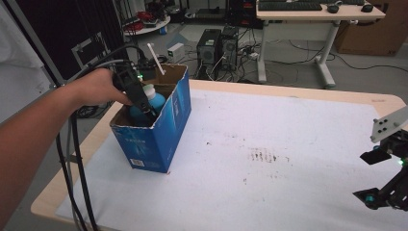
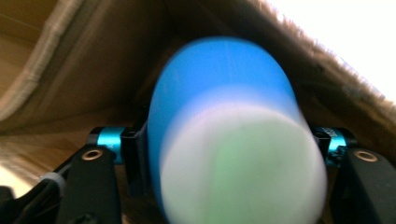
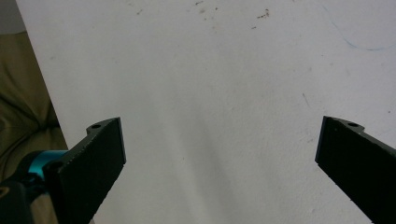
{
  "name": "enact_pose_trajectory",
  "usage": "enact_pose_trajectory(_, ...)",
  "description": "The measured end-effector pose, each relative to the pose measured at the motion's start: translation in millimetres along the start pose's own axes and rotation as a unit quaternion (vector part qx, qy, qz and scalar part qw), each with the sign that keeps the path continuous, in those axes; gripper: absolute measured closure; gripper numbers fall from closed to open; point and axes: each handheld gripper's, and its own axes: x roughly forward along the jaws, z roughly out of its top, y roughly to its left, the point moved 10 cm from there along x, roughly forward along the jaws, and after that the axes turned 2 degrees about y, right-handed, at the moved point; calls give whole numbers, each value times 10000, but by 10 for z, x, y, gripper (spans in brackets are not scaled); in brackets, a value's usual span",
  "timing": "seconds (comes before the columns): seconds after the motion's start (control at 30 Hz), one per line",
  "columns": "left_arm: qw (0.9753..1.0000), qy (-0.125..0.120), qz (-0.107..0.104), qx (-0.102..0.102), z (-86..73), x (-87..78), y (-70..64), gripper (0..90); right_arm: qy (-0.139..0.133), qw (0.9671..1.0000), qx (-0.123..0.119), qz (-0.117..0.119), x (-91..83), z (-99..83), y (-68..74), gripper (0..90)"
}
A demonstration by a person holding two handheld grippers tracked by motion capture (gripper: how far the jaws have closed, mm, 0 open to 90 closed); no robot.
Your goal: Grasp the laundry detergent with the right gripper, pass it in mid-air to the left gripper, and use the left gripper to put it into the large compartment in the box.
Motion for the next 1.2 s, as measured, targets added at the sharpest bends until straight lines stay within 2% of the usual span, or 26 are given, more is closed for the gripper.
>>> enact_pose_trajectory(0.13,9993,-329,45,-158,46,-164,48,270,-4,10000,-4,0,-8,-4,5,8)
enact_pose_trajectory(0.23,9962,-739,-51,-451,86,-307,73,243,-12,10000,31,-18,-17,-5,12,8)
enact_pose_trajectory(0.47,9899,-1291,-30,-587,173,-609,112,225,-27,10000,-11,-28,-32,-12,27,8)
enact_pose_trajectory(0.53,9889,-1371,25,-575,208,-674,109,225,-41,10000,-16,-34,-38,-13,25,8)
enact_pose_trajectory(0.63,9872,-1509,12,-515,288,-771,63,225,-37,10000,2,-32,-49,-16,24,8)
enact_pose_trajectory(0.73,9885,-1450,-33,-427,368,-818,-25,225,-80,10000,-1,-49,-61,-7,18,8)
enact_pose_trajectory(0.83,9898,-1386,20,-325,456,-849,-94,225,-96,9999,5,-52,-75,-3,18,8)
enact_pose_trajectory(0.9,9888,-1475,-149,-142,528,-875,-182,225,-100,9999,5,-50,-73,-4,16,8)
enact_pose_trajectory(0.97,9895,-1388,-396,103,557,-877,-266,225,-90,10000,0,-42,-72,-5,17,8)
enact_pose_trajectory(1.0,9898,-1347,-434,143,579,-871,-294,225,-94,9999,0,-36,-73,-4,18,8)
enact_pose_trajectory(1.07,9900,-1338,-440,44,645,-857,-325,225,-107,9999,2,-22,-76,1,21,8)
enact_pose_trajectory(1.1,9900,-1328,-473,67,674,-853,-347,225,-108,9999,7,-29,-78,2,21,8)
enact_pose_trajectory(1.2,9877,-1390,-644,298,769,-845,-450,225,-139,9999,5,-22,-84,4,20,8)
